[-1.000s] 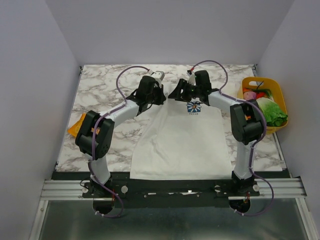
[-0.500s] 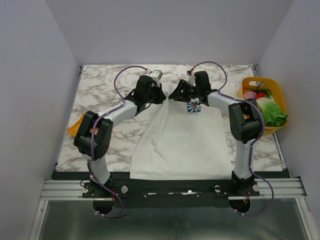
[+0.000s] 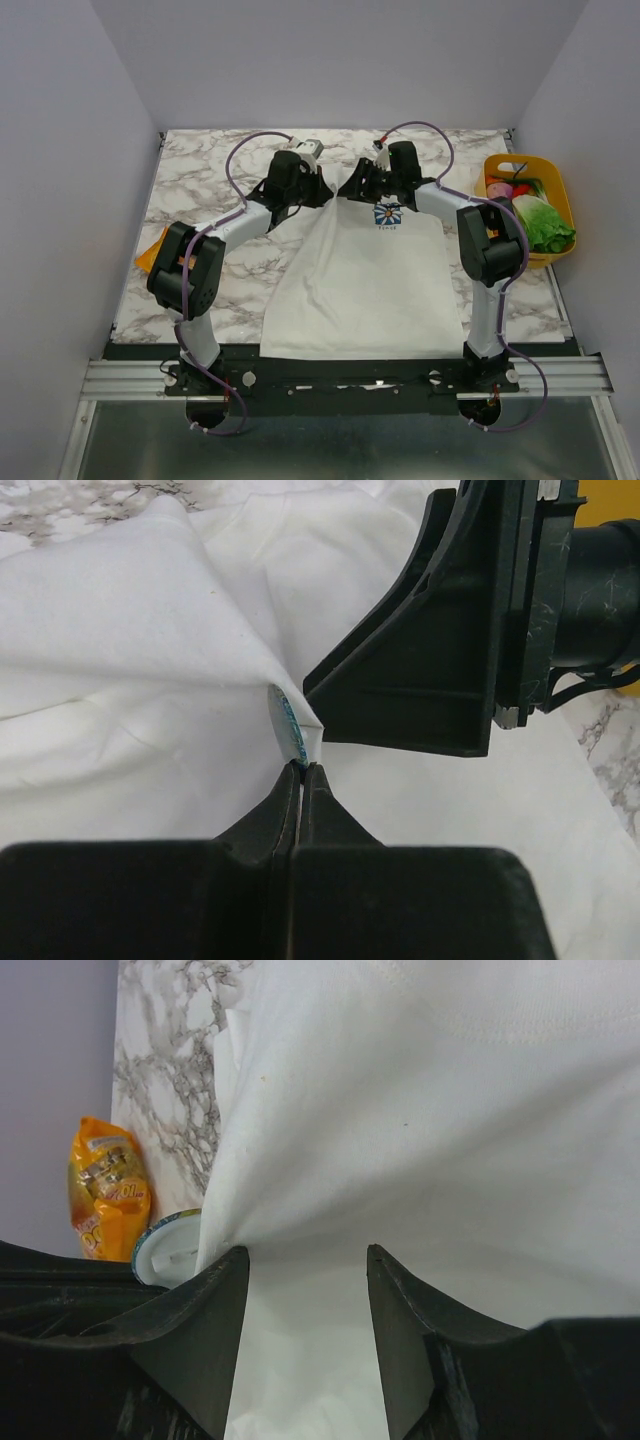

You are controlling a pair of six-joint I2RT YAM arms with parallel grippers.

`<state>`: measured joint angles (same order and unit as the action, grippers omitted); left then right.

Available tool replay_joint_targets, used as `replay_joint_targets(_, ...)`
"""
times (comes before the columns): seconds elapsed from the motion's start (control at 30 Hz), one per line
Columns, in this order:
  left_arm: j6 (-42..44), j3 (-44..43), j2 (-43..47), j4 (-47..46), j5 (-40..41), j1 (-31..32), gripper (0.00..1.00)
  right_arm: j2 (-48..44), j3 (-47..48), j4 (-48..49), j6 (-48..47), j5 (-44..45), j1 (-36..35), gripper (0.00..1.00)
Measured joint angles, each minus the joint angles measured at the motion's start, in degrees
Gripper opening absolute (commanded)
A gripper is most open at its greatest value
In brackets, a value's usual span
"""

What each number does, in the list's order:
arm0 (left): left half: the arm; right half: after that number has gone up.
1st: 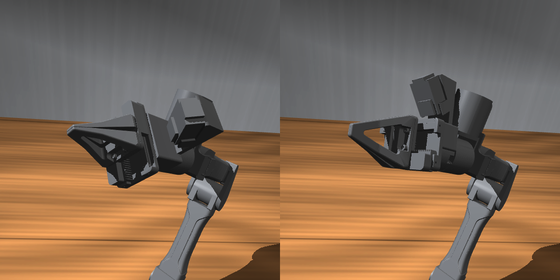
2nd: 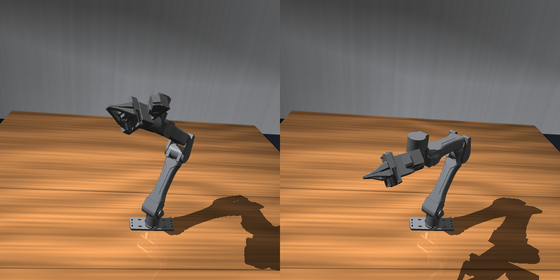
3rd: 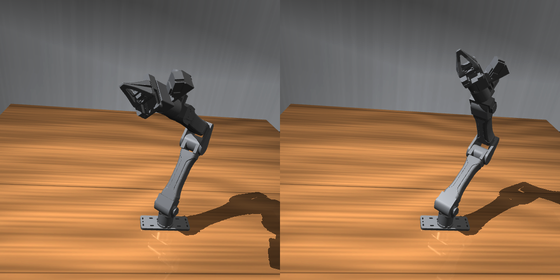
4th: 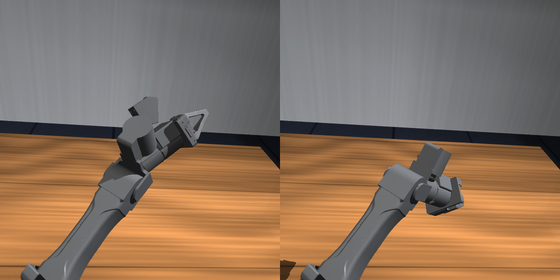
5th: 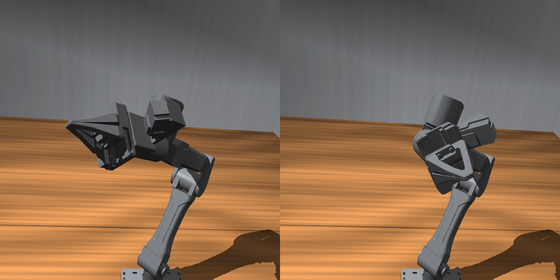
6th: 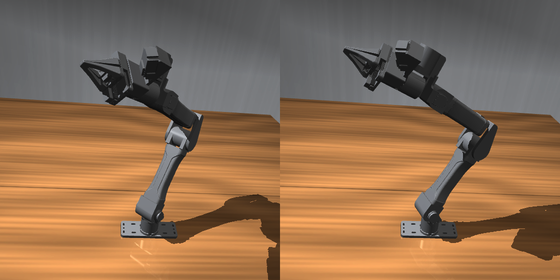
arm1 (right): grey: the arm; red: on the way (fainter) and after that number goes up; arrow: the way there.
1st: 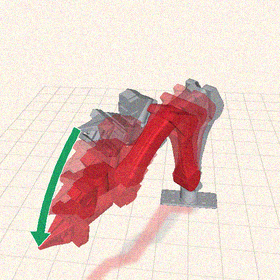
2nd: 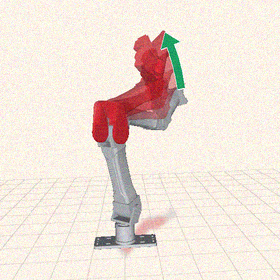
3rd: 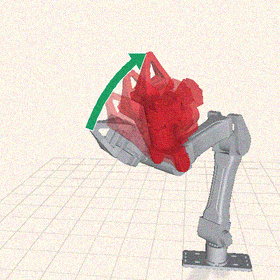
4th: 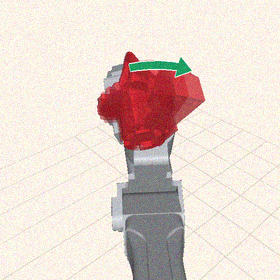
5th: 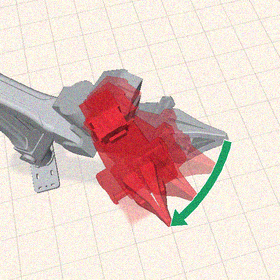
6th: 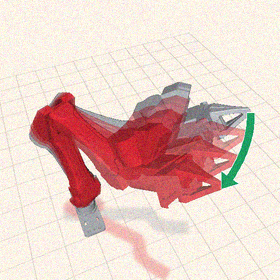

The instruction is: Pin the brooch onto the clothing

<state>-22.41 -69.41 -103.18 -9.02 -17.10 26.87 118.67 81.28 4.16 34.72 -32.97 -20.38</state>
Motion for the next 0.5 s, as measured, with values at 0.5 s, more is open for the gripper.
replay_joint_targets(0.5, -2.71, 2.38, 3.85, -7.5, -8.83, -0.94, 0.0, 0.04, 0.2, -0.81, -2.19, 0.85, -0.52, 0.62)
